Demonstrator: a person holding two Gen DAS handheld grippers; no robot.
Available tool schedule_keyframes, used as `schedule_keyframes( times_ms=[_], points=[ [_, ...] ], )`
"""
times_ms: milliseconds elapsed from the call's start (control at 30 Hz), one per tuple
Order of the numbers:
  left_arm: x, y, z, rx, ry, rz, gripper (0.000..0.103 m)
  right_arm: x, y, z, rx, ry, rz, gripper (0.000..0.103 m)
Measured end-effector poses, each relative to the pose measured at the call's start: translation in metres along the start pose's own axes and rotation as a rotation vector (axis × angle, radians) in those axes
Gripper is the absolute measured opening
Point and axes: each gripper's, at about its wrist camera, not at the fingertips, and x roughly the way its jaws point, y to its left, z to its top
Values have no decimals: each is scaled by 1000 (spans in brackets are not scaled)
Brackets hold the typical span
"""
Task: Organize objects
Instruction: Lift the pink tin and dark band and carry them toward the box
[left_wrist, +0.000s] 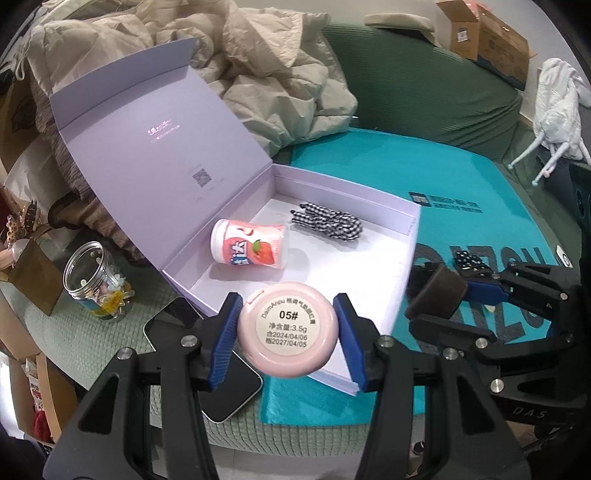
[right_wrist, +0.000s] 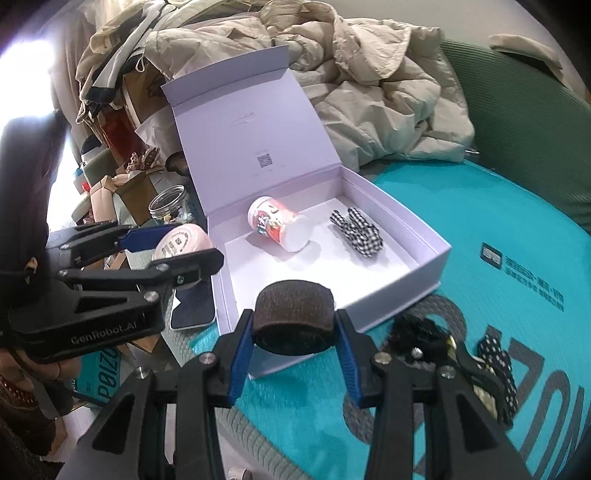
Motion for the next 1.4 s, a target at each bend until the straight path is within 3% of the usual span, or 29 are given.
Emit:
schedule_keyframes(
  times_ms=[833, 1100, 1400],
  points=[
    [27, 43, 31, -113, -46, 183, 49, 66, 4, 72, -184, -5, 73, 43],
    [40, 45, 48, -124, -73, 183, 49, 91, -24, 88, -152, 40, 56, 43],
    [59, 30, 46, -119, -43, 137, 49, 104, -54, 89, -94, 59, 56, 43]
  ],
)
